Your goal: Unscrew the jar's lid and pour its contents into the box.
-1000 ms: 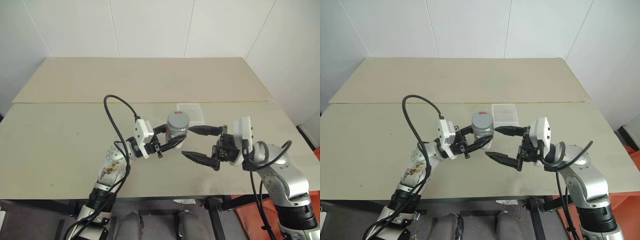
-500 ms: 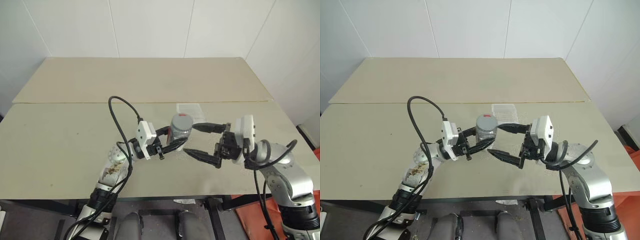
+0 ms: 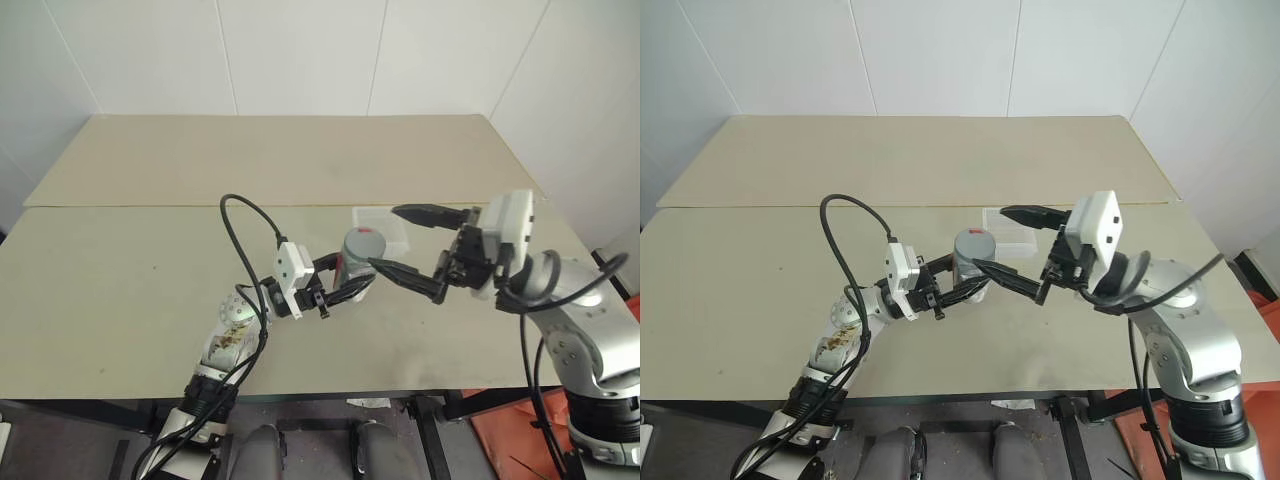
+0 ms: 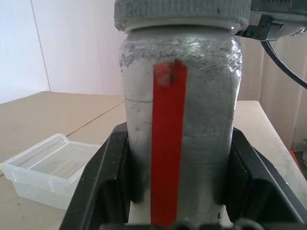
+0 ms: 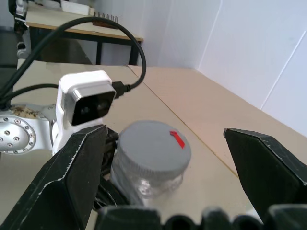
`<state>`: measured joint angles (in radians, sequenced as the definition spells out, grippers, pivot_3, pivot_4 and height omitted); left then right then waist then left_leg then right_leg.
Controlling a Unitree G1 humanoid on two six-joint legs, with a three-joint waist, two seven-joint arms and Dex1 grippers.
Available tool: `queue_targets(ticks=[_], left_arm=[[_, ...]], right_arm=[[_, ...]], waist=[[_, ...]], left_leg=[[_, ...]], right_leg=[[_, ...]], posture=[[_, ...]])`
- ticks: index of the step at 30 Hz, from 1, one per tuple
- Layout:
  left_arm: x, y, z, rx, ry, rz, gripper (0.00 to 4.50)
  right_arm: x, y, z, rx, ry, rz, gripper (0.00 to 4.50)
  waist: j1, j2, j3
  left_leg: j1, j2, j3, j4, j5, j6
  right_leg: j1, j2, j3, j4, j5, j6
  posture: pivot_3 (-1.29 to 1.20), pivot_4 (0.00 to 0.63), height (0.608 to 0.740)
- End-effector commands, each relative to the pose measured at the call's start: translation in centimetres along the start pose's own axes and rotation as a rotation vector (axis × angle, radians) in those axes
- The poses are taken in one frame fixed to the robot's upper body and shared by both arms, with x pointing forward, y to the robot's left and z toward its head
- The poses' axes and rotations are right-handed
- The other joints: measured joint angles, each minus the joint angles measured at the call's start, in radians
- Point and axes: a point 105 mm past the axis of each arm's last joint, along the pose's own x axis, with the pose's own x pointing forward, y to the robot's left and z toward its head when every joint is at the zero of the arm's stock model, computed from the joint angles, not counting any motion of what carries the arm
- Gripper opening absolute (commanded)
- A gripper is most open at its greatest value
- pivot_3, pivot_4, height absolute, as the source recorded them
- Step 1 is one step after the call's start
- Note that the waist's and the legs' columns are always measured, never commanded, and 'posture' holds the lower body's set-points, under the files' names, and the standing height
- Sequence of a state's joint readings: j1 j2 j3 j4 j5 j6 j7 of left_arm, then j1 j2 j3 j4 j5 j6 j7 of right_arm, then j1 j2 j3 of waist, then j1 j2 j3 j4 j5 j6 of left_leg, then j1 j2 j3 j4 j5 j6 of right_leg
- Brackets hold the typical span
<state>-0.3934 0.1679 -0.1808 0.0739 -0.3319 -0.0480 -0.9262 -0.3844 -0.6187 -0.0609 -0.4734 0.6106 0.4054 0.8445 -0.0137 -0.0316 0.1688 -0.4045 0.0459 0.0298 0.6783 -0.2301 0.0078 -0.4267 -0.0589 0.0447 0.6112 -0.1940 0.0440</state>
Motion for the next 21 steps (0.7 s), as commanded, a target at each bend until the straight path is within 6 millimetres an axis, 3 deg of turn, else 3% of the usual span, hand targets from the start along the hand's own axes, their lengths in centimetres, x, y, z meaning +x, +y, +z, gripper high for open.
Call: queue_targets(ticks=[1, 11, 21], left_arm=[[0.6, -0.3, 1.0, 0.035, -0.042, -0.03, 2.07], [0.7, -0.7, 1.3, 0.03, -0.066, -0.031, 2.07], [0.0, -0.6, 1.3, 0.026, -0.064, -0.018, 2.07]], right_arm=[[0.7, -0.2, 0.6, -0.019, -0.028, 0.022, 4.5], [2.4, -1.4, -0.4, 0.023, -0.046, 0.053, 4.5], [1.4, -2.0, -0.8, 0.011, -0.03, 0.042, 4.5]], waist=[[0.001, 0.0, 0.0], [0.001, 0.0, 0.0], [0.001, 0.0, 0.0]], left_leg=[[0.0, 0.0, 0.0, 0.0, 0.0, 0.0], [-0.001, 0.0, 0.0, 0.0, 0.0, 0.0], [-0.001, 0.0, 0.0, 0.0, 0.0, 0.0]], right_leg=[[0.0, 0.0, 0.0, 0.0, 0.0, 0.0], [0.0, 0.0, 0.0, 0.0, 0.001, -0.001], [0.0, 0.0, 0.0, 0.0, 0.001, -0.001]], posture=[[0.0, 0.15, 0.74], [0.0, 0.15, 0.74], [0.0, 0.15, 0.74]])
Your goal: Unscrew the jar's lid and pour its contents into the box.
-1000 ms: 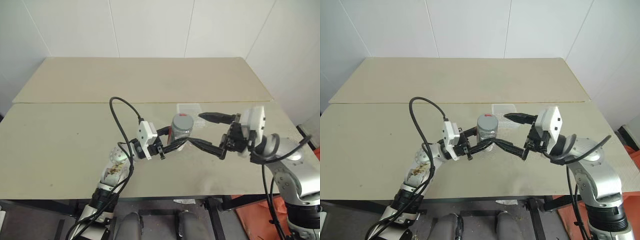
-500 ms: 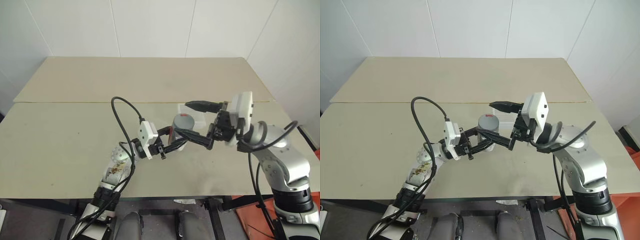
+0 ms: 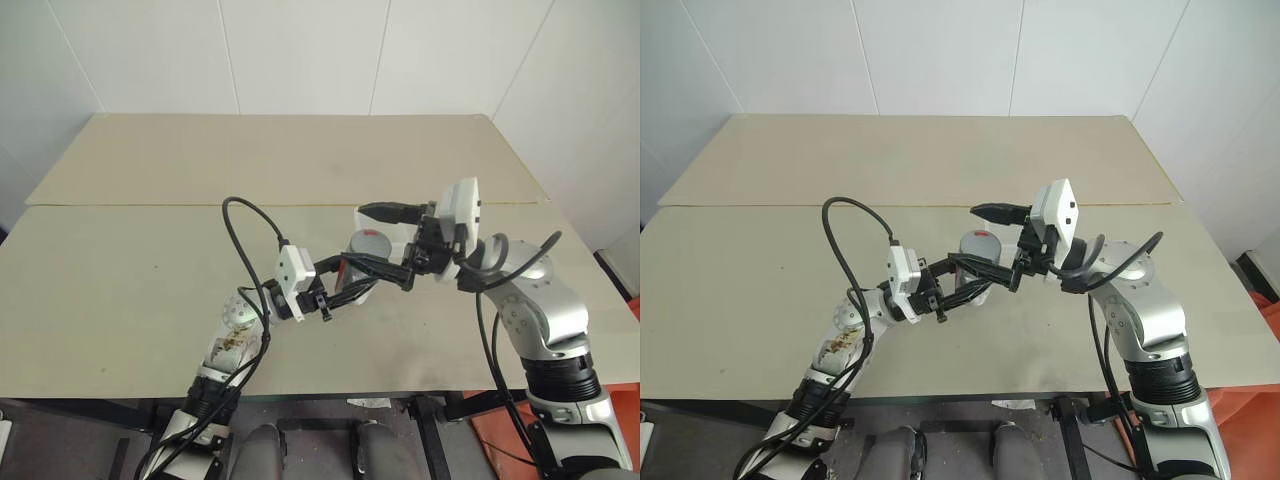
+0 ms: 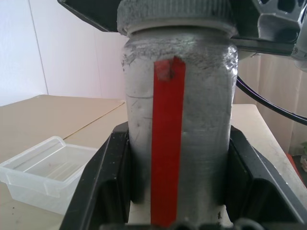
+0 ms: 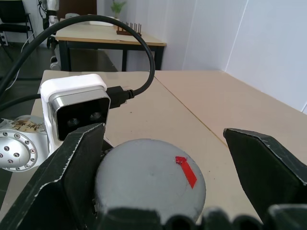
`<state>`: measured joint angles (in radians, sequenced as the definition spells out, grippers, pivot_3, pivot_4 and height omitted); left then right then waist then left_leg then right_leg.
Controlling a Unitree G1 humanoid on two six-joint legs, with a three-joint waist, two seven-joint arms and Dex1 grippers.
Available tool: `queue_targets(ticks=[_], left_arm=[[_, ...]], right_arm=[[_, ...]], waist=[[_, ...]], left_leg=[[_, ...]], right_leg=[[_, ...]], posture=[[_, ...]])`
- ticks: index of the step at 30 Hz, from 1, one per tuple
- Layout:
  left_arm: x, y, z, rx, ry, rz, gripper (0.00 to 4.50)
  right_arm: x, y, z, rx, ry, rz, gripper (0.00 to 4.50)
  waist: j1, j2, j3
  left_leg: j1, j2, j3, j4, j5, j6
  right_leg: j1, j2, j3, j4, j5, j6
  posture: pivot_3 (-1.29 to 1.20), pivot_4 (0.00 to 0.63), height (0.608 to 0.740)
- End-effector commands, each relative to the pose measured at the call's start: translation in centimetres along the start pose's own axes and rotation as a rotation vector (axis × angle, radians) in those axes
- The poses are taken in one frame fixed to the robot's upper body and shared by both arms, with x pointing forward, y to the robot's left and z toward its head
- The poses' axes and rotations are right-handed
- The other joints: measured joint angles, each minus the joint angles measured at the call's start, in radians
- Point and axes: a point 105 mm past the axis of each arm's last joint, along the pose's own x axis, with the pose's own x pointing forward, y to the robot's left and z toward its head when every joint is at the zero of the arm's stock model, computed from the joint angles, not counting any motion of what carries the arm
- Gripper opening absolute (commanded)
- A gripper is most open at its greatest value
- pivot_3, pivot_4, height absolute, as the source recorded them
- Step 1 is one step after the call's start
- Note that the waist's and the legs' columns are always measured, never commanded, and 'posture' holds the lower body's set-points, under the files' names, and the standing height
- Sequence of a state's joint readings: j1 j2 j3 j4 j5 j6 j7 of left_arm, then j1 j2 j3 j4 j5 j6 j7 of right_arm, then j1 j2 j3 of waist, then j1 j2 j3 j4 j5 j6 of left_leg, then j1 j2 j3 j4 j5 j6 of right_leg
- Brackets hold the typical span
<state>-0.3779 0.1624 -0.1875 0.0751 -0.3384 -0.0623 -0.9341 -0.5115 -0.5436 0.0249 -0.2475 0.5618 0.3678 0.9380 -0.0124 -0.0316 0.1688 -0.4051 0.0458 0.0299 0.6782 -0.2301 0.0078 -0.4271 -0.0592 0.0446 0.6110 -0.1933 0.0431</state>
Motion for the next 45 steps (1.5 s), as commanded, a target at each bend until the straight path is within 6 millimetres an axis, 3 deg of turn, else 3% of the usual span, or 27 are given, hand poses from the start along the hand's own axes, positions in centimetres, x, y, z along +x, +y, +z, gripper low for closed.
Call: queue_targets(ticks=[1, 21, 24, 28, 32, 37, 45], left_arm=[[0.1, -0.1, 1.5, 0.033, -0.056, -0.009, 2.07], [-0.5, 0.9, 1.9, 0.025, -0.083, 0.012, 2.07], [-0.5, 1.0, 1.8, 0.027, -0.079, 0.016, 2.07], [-0.4, 1.0, 1.7, 0.031, -0.079, 0.016, 2.07], [-0.1, 0.7, 1.6, 0.032, -0.084, 0.004, 2.07], [0.2, 0.3, 1.8, 0.021, -0.099, -0.009, 2.07], [0.3, 0.0, 2.0, 0.019, -0.117, -0.012, 2.07]], right_arm=[[-0.9, -0.4, 1.3, -0.073, -0.023, -0.025, 4.5], [-5.1, -1.3, 0.3, -0.071, 0.06, -0.135, 4.5], [-5.3, -0.2, 0.9, -0.042, 0.044, -0.068, 4.5], [-4.2, 1.3, 2.5, -0.031, -0.02, 0.015, 4.5], [-2.3, 1.6, 3.4, -0.048, -0.074, 0.024, 4.5], [-0.3, 1.1, 3.1, -0.06, -0.098, 0.016, 4.5], [0.4, 0.1, 2.1, -0.048, -0.09, 0.014, 4.5]], waist=[[0.0, 0.0, 0.0], [0.0, 0.0, 0.0], [0.0, 0.0, 0.0], [-0.002, 0.0, 0.0], [-0.002, 0.0, 0.0], [-0.002, 0.0, 0.0], [0.002, 0.0, 0.0]], left_leg=[[0.0, 0.0, 0.0, 0.0, 0.0, 0.0], [0.0, 0.0, 0.0, 0.0, 0.0, 0.0], [0.0, 0.0, 0.0, 0.0, 0.0, 0.0], [0.0, 0.0, 0.0, 0.0, 0.0, 0.0], [0.0, 0.0, 0.0, 0.0, 0.0, 0.0], [0.0, 0.0, 0.0, 0.0, 0.0, 0.0], [-0.001, 0.0, 0.0, 0.0, 0.0, 0.0]], right_leg=[[0.0, 0.0, 0.0, 0.0, 0.0, 0.0], [0.0, 0.0, 0.0, 0.0, 0.0, 0.001], [0.0, 0.0, 0.0, 0.0, 0.0, 0.001], [0.0, 0.0, 0.0, 0.0, -0.001, 0.001], [0.0, 0.0, 0.0, 0.0, -0.001, 0.001], [0.0, 0.0, 0.0, 0.0, 0.0, 0.001], [0.0, 0.0, 0.0, -0.001, 0.001, -0.002]], posture=[[0.0, 0.15, 0.74], [0.0, 0.15, 0.74], [0.0, 0.15, 0.74], [0.0, 0.15, 0.74], [0.0, 0.15, 0.74], [0.0, 0.15, 0.74], [0.0, 0.15, 0.74]])
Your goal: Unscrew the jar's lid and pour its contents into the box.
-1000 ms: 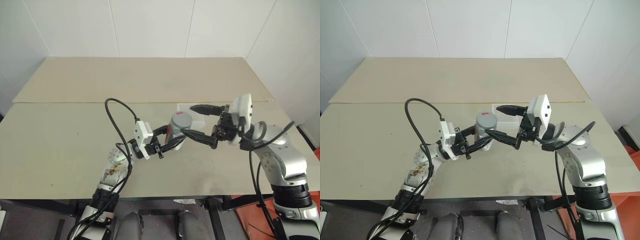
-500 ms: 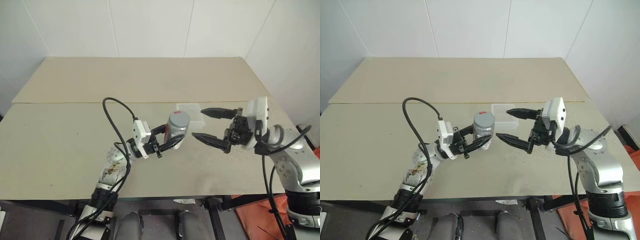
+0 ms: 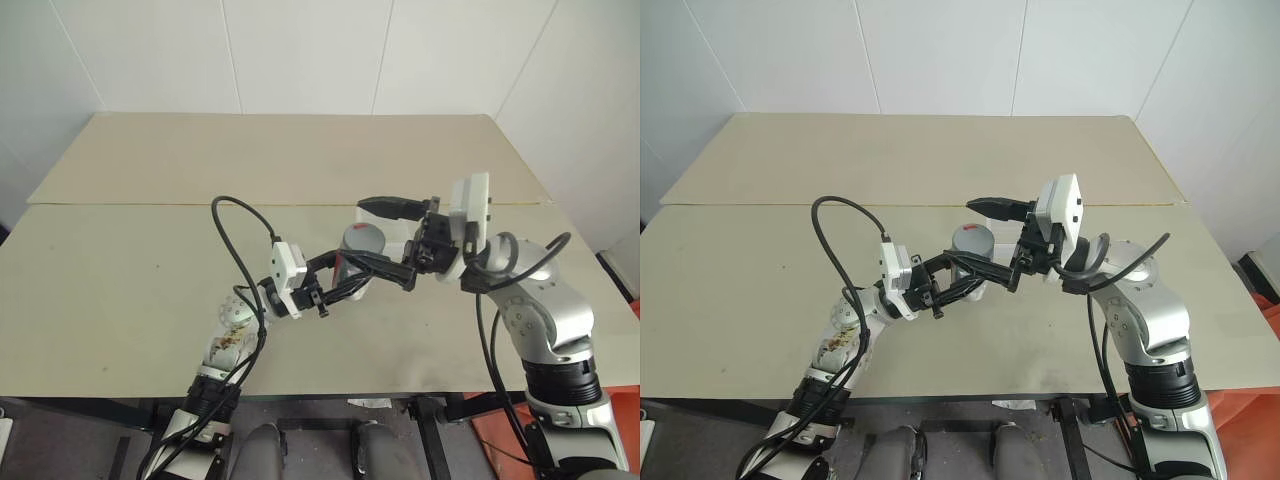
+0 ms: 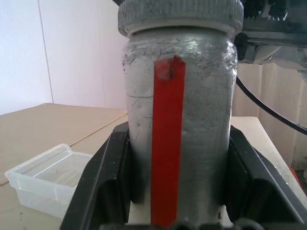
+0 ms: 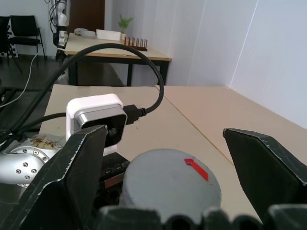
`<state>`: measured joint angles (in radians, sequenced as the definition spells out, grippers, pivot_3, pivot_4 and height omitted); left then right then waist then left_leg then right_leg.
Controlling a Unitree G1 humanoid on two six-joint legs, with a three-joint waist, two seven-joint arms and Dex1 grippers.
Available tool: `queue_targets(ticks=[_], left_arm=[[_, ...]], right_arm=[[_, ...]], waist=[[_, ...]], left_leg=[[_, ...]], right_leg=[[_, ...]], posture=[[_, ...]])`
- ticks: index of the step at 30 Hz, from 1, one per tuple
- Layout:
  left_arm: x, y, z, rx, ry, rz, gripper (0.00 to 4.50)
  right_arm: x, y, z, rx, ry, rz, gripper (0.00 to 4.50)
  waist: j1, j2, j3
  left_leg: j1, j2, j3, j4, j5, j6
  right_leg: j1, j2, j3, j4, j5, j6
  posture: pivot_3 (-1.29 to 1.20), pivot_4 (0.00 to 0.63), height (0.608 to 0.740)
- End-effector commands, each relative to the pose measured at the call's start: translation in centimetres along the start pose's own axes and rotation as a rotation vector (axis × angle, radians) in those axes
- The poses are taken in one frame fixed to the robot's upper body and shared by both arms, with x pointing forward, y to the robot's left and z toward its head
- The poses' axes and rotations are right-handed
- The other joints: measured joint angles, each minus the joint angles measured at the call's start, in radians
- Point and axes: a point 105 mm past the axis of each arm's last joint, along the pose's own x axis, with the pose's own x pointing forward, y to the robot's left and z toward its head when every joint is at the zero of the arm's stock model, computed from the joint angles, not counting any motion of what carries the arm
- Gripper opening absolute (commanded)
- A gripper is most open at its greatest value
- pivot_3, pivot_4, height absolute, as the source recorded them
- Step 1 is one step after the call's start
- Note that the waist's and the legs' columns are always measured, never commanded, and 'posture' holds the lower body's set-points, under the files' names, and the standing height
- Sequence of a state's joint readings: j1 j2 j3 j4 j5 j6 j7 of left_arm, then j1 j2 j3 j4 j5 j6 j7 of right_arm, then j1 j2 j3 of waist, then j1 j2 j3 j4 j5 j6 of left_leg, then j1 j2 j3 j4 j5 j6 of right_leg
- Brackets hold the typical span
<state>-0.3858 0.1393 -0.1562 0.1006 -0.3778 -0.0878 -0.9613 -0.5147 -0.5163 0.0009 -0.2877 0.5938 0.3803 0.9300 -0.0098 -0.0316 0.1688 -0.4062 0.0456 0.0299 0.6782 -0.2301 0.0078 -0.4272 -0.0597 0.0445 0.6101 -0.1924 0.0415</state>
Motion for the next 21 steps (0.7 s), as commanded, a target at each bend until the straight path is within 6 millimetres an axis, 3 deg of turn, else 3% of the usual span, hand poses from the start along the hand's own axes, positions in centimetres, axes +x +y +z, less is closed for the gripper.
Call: queue_targets(ticks=[1, 21], left_arm=[[0.5, -0.4, 1.4, 0.035, -0.057, -0.022, 2.07], [-0.3, 0.1, 1.7, 0.03, -0.071, -0.003, 2.07]], right_arm=[[0.1, -0.4, 0.7, -0.043, -0.024, 0.004, 4.5], [-3.4, -1.8, -0.2, -0.063, 0.048, -0.067, 4.5]], waist=[[-0.001, 0.0, 0.0], [-0.002, 0.0, 0.0]], left_leg=[[0.0, 0.0, 0.0, 0.0, 0.0, 0.0], [0.001, 0.0, 0.0, 0.0, 0.0, 0.0]], right_leg=[[0.0, 0.0, 0.0, 0.0, 0.0, 0.0], [0.0, 0.0, 0.0, 0.0, -0.001, 0.001]], posture=[[0.0, 0.15, 0.74], [0.0, 0.15, 0.74]])
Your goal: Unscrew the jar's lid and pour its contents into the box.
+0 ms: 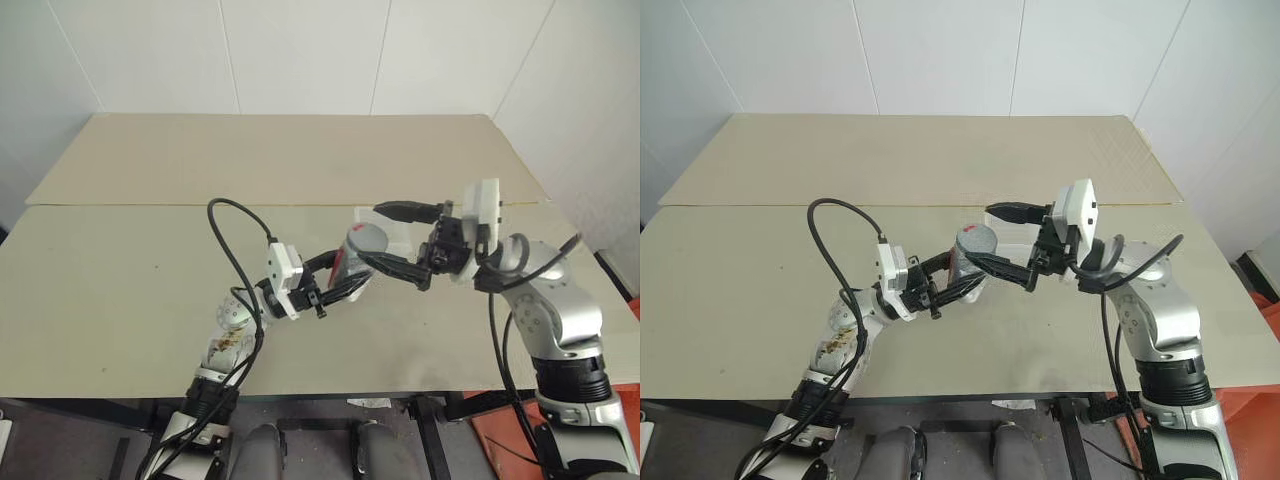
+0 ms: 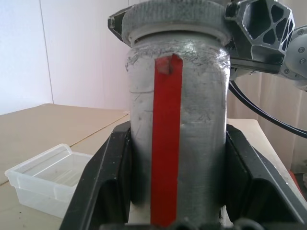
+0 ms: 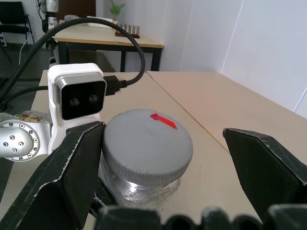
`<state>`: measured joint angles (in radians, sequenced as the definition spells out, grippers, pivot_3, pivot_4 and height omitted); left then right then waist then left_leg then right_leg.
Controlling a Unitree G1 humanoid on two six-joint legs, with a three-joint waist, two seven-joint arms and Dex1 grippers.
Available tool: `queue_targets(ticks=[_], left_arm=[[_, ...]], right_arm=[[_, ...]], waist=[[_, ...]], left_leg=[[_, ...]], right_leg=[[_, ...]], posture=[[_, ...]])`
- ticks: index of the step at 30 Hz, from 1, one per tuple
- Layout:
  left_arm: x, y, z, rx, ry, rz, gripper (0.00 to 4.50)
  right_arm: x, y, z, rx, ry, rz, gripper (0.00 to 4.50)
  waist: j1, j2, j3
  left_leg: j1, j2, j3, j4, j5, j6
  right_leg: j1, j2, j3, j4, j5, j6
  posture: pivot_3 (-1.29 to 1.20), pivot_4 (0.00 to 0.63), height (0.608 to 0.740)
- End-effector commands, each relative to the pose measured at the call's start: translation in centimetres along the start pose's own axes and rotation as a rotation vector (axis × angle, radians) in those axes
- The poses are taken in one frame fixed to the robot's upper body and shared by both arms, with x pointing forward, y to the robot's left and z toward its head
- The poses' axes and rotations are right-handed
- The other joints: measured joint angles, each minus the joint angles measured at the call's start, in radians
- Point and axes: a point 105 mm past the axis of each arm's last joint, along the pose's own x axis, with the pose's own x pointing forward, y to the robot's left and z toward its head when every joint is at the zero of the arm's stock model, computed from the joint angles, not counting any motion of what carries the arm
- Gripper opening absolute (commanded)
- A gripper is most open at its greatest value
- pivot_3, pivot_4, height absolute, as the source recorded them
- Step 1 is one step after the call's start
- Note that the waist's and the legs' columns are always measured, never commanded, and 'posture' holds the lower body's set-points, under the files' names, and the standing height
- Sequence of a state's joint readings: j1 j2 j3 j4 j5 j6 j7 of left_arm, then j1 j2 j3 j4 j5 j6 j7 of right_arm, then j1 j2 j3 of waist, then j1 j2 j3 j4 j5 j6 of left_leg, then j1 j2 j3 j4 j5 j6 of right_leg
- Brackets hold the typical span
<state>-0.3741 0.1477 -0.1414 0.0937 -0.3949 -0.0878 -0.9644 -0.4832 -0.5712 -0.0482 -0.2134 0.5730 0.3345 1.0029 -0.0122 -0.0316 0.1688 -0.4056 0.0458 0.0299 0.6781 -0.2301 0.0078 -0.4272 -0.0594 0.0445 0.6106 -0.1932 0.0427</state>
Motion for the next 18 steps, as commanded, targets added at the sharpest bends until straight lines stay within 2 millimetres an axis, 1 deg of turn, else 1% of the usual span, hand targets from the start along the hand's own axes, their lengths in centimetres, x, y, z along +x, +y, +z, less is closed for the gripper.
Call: queue_targets(ticks=[1, 10, 18], left_arm=[[0.3, -0.1, 1.5, 0.034, -0.062, -0.019, 2.07], [0.2, 0.0, 1.5, 0.036, -0.063, -0.021, 2.07], [0.2, 0.0, 1.5, 0.037, -0.068, -0.02, 2.07]], right_arm=[[-1.3, -0.7, 0.8, -0.054, -0.003, -0.044, 4.5], [-2.6, -1.0, 0.7, -0.062, 0.019, -0.07, 4.5], [-3.7, -1.7, 0.2, -0.065, 0.052, -0.119, 4.5]], waist=[[0.0, 0.0, 0.0], [0.0, 0.0, 0.0], [0.0, 0.0, 0.0]], left_leg=[[0.0, 0.0, 0.0, 0.0, 0.0, 0.0], [0.0, 0.0, 0.0, 0.0, 0.0, 0.0], [0.0, 0.0, 0.0, 0.0, 0.0, 0.0]], right_leg=[[0.0, 0.0, 0.0, 0.0, 0.0, 0.0], [0.0, 0.0, 0.0, 0.0, -0.001, 0.001], [0.0, 0.0, 0.0, 0.0, -0.001, 0.001]], posture=[[0.0, 0.15, 0.74], [0.0, 0.15, 0.74], [0.0, 0.15, 0.74]])
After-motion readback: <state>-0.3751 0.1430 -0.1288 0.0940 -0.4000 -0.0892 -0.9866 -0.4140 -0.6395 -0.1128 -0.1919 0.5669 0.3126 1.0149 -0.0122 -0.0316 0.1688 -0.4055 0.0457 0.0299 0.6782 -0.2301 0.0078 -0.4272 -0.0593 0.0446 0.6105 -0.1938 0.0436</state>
